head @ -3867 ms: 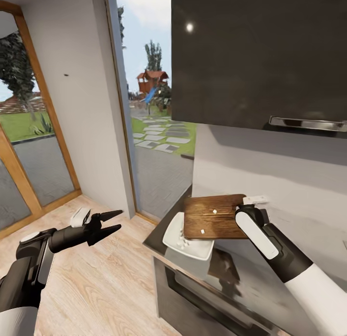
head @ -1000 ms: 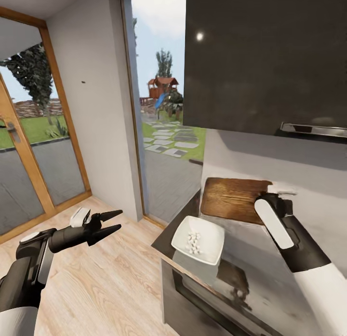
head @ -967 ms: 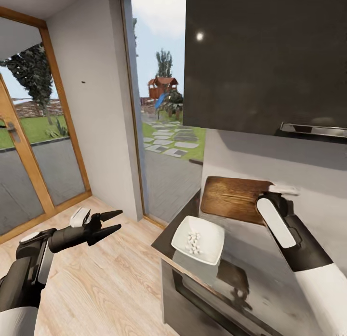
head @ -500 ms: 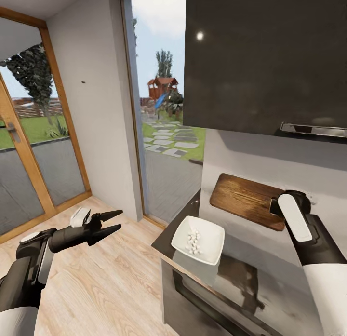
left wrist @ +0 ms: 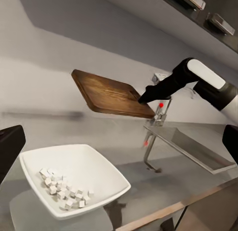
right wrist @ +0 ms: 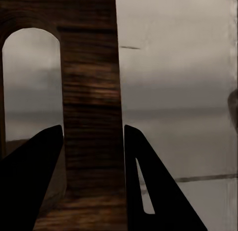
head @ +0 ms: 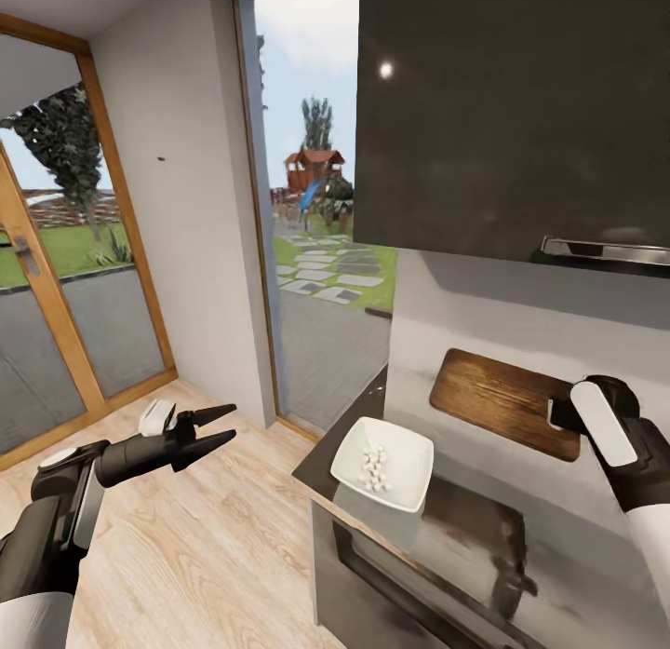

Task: In the kitchen, take the Vidalia onion out of the sink, dice it on the chopping board with the paring knife, put the diced onion into the bowl on the countertop, then place both the paring knife and the chopping board into the sink.

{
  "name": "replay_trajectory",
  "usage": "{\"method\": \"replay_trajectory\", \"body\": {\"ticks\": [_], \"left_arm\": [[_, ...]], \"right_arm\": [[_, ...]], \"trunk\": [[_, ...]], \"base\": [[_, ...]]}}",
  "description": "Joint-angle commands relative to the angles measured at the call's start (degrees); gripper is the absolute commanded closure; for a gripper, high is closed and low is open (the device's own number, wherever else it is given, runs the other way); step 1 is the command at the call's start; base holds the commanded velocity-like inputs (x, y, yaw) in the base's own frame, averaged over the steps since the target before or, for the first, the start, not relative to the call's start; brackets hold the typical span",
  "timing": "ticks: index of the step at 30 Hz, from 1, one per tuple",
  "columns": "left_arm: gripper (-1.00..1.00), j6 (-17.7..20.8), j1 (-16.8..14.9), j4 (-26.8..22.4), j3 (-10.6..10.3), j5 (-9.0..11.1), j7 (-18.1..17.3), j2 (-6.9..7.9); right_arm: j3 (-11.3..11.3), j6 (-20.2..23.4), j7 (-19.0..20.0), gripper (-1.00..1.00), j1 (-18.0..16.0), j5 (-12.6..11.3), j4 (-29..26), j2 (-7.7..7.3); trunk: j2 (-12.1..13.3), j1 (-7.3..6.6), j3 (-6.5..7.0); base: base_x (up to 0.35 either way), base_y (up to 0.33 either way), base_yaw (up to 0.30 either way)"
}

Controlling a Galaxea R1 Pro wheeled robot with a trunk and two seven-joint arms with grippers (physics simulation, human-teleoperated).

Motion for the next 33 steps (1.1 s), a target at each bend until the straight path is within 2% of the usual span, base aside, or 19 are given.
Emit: {"method": "replay_trajectory", "body": {"ticks": [1, 5, 12, 16, 19, 33], "left_arm": [[-1.00, 0.60, -0.05, 0.00, -0.01, 0.01, -0.21, 0.00], [-1.00, 0.61, -0.05, 0.00, -0.11, 0.01, -0.20, 0.02], [-1.00, 0.62, -0.05, 0.00, -0.14, 0.01, -0.18, 0.09], [-1.00, 0.60, -0.05, 0.00, -0.14, 0.01, -0.18, 0.09], [-1.00, 0.62, -0.05, 0.00, -0.14, 0.01, -0.15, 0.09], [-1.00, 0.62, -0.05, 0.00, -0.14, 0.01, -0.18, 0.18]], "right_arm": [[-0.32, 0.10, -0.25, 1.00, -0.05, -1.13, 0.59, -0.45], [-1.72, 0.24, 0.16, 1.00, -0.05, -1.13, 2.48, -1.23], [-2.41, 0.28, 0.18, 1.00, -0.05, -1.20, 3.20, -1.45], [-5.73, 0.29, 0.11, 1.00, -0.05, -1.21, 3.25, -1.47], [-6.57, 0.36, 0.10, 1.00, -0.05, -1.23, 3.27, -1.47], [-6.13, 1.96, 0.26, 1.00, 0.12, -1.30, 3.27, -1.47]], "trunk": [[-0.11, 0.04, -0.11], [-0.11, 0.04, -0.11], [-0.11, 0.04, -0.11], [-0.11, 0.04, -0.11], [-0.11, 0.04, -0.11], [-0.11, 0.04, -0.11]], "base": [[0.000, 0.000, 0.000], [0.000, 0.000, 0.000], [0.000, 0.000, 0.000], [0.000, 0.000, 0.000], [0.000, 0.000, 0.000], [0.000, 0.000, 0.000]]}}
